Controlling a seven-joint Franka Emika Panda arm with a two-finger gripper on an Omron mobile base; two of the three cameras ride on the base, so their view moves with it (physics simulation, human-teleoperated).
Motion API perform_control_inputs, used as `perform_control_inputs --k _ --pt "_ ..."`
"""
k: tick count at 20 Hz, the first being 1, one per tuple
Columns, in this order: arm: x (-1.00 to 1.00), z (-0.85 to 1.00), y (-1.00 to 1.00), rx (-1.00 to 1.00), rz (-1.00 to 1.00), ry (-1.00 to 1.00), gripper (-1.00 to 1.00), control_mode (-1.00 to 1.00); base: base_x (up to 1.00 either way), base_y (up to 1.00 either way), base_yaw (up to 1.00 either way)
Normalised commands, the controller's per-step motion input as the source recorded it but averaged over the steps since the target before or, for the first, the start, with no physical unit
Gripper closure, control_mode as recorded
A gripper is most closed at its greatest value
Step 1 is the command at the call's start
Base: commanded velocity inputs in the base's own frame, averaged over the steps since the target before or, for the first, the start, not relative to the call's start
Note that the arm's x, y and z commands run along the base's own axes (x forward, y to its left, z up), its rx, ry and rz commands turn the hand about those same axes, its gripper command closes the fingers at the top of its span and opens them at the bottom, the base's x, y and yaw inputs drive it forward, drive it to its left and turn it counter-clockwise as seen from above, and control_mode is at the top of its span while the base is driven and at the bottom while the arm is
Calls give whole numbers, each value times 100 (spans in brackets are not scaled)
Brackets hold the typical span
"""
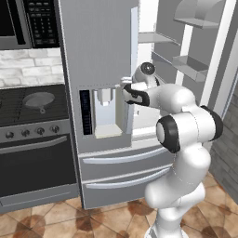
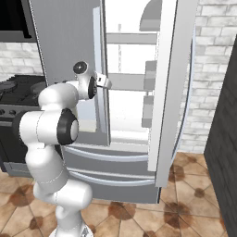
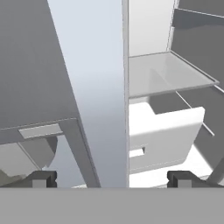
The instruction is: Place one of the steaks on the plate and the other in the bowl. Then place the bowl in the fridge.
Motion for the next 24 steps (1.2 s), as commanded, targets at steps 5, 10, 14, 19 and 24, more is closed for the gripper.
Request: perform_control_inputs --k 5,10,14,19,24 --pt "38 1 0 0 11 0 -100 -100 0 0 0" --pt "48 0 0 -1 9 0 -100 -100 0 0 0" --pt "44 0 0 -6 4 0 -100 -100 0 0 0" --pt "41 0 0 -8 0 1 -100 -100 0 0 0" --pt "24 0 1 -2 0 0 -100 -100 0 0 0"
